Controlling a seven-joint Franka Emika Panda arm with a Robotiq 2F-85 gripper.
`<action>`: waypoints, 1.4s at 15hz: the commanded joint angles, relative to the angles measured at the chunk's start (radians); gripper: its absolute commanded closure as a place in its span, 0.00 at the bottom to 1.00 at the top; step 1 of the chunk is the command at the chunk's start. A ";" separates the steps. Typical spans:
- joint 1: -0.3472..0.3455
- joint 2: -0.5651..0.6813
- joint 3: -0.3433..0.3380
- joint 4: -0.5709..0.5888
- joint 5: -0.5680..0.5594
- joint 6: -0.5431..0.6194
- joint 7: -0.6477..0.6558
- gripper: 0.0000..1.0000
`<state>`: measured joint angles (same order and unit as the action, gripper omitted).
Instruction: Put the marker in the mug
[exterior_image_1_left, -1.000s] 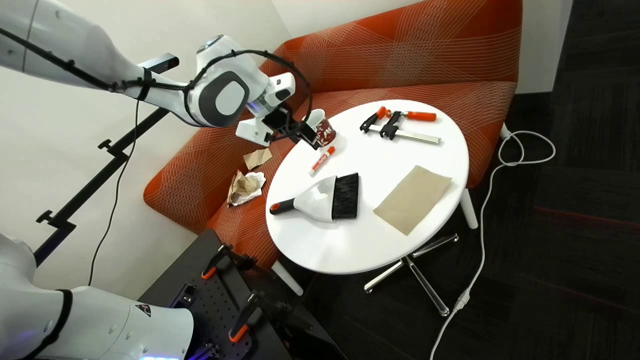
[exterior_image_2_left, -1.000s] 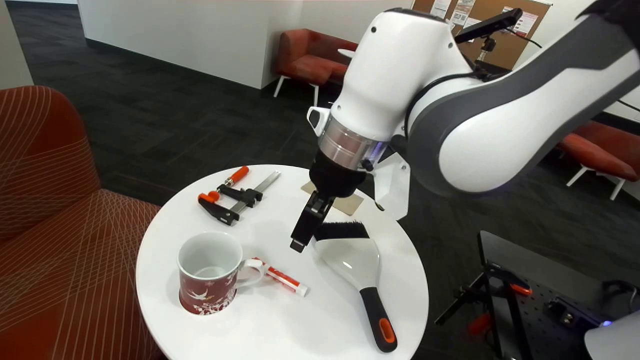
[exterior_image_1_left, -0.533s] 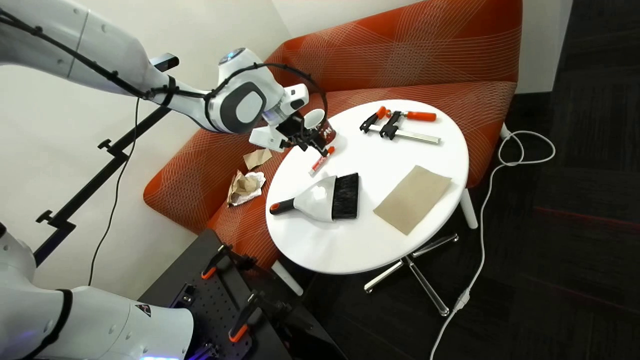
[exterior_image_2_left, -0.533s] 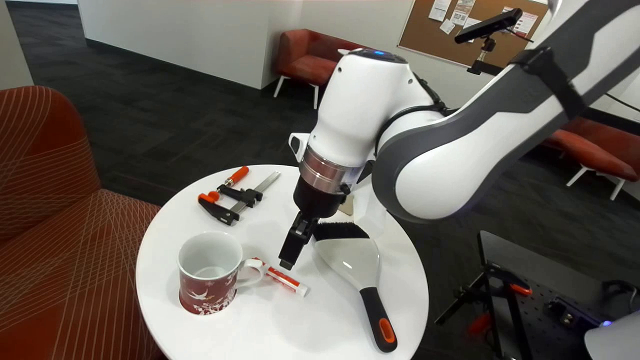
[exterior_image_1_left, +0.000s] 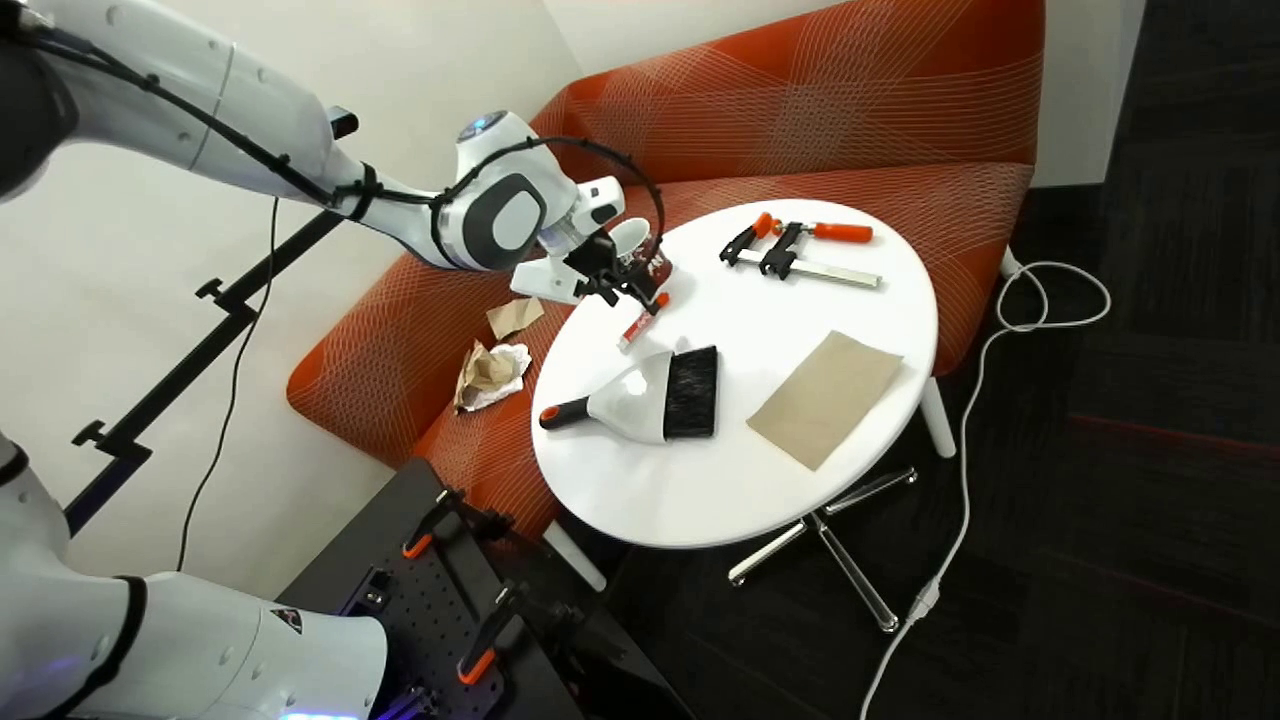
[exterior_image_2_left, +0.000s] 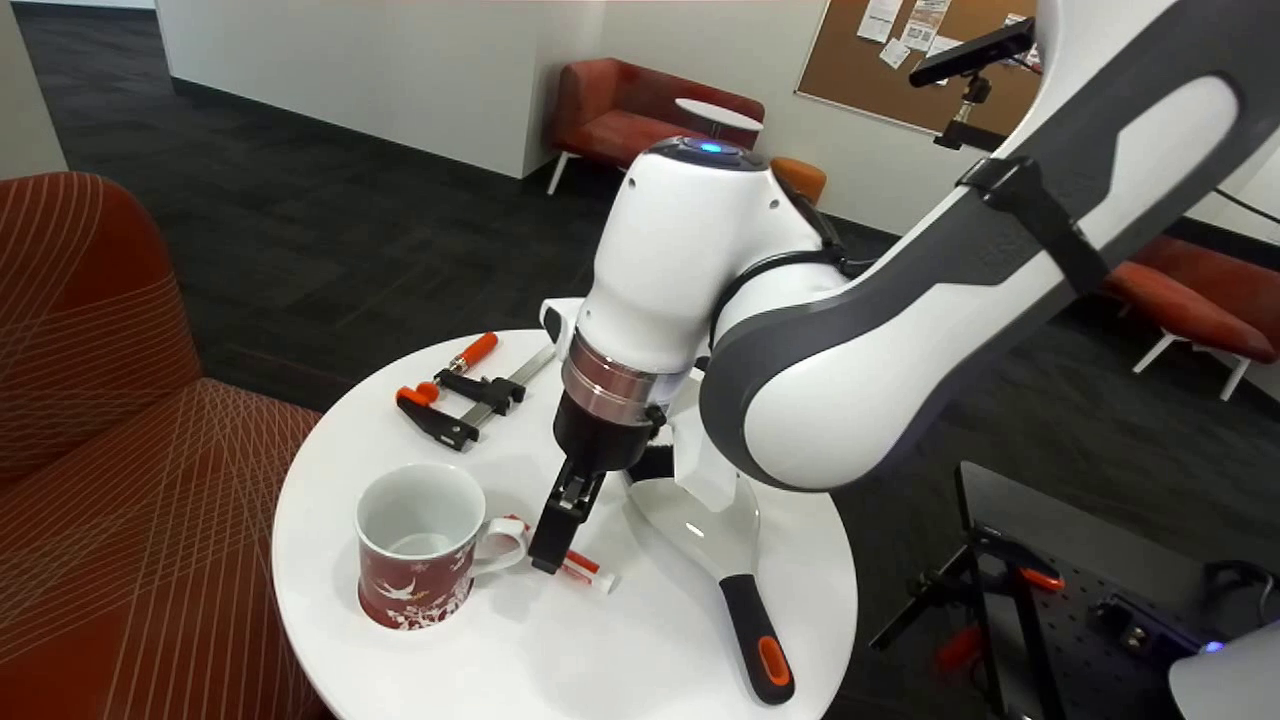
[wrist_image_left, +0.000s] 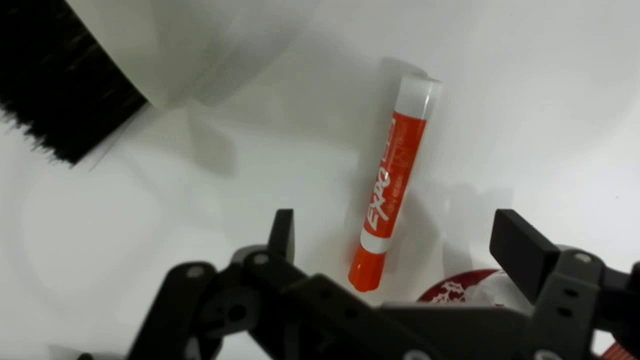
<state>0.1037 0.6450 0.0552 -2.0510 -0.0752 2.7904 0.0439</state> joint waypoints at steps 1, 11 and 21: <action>0.028 0.039 -0.024 0.063 -0.015 -0.035 -0.010 0.00; 0.030 0.101 -0.030 0.148 -0.012 -0.074 -0.013 0.00; 0.028 0.116 -0.031 0.167 -0.013 -0.102 -0.015 0.59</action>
<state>0.1186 0.7548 0.0386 -1.9133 -0.0776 2.7313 0.0423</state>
